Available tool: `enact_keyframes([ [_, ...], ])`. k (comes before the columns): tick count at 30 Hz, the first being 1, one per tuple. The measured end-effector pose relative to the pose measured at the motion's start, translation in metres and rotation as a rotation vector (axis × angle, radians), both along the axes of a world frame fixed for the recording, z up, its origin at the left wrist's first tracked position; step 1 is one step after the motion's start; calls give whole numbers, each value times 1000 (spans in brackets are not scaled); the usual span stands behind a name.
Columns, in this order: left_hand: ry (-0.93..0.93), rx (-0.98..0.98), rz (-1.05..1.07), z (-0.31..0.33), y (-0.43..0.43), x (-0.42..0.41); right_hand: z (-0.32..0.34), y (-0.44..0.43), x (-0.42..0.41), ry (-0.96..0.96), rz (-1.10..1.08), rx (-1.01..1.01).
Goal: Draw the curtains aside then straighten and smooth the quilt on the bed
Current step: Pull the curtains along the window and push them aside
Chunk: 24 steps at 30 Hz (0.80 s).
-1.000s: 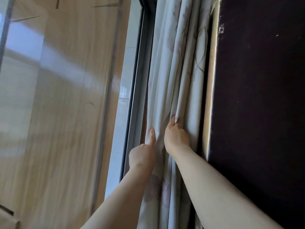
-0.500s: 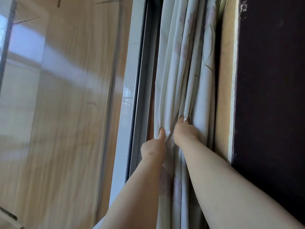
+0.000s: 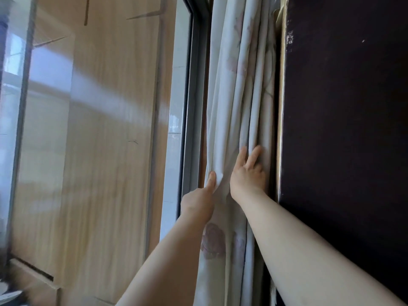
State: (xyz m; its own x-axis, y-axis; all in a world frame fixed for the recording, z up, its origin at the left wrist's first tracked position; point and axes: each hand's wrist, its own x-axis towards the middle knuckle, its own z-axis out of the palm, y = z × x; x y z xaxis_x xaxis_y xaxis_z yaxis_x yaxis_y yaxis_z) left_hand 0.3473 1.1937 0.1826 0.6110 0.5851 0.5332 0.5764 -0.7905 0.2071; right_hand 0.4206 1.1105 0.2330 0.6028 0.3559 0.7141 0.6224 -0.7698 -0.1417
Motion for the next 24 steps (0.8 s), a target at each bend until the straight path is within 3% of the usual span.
enact_keyframes([
  [4, 73, 56, 44, 6, -15, -20, 4, -18, -22, -205, -16, -157],
  [14, 131, 149, 60, 26, -48, -70, 18, -69, -65, -221, 172, -261],
  [24, -136, -60, 20, 38, -109, -131, 10, -123, -94, -165, 376, -284],
])
